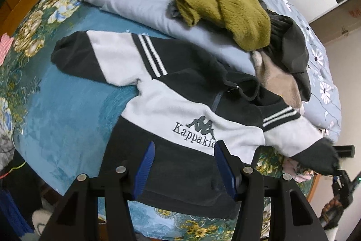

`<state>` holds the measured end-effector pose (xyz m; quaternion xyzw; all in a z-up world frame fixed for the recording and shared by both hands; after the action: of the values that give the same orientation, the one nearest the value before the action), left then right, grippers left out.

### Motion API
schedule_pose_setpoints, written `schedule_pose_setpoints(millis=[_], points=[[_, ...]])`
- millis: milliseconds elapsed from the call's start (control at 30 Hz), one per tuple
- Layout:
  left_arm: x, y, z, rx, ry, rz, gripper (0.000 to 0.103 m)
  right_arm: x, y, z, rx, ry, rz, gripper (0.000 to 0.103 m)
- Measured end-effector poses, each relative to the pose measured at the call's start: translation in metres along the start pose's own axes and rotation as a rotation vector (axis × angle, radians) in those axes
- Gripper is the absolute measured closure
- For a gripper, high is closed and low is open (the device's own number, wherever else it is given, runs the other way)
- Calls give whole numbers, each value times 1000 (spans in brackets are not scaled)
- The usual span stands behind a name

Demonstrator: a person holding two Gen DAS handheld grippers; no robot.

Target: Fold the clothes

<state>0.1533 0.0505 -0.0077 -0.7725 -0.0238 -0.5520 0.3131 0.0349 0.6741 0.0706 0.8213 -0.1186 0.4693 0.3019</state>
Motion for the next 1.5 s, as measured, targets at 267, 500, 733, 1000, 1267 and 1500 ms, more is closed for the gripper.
schedule_pose_setpoints(millis=[267,500,733,1000,1267,1500], points=[[-10,25,9,85,33,-10,44,-33,-64,-12,-88,93,145,70],[-29,23,-9,132,50,51,44,-1,-45,-13,-17,26,182,57],[-62,14,-41,139,68,82,43,21,30,0,84,-50,141,49],[-122,-37,-97,-16,95,53,42,-104,141,91,266,223,93,49],[-194,-71,-123,-243,194,-57,42,-228,249,181,450,497,52,49],[-232,-60,-127,-411,221,-257,41,-259,241,185,564,454,179,49]])
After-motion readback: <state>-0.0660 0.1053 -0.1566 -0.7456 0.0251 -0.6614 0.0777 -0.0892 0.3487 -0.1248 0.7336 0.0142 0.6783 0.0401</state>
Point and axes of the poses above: each gripper's, at about its wrist camera, not at the fingertips, and x roughly against the way its jaws point, y to its left, z to its underside, the point moved 6 cm from there along -x, roughly the way its jaws point, and after that the axes turned 11 degrees about -x, right-handed, at the moved point
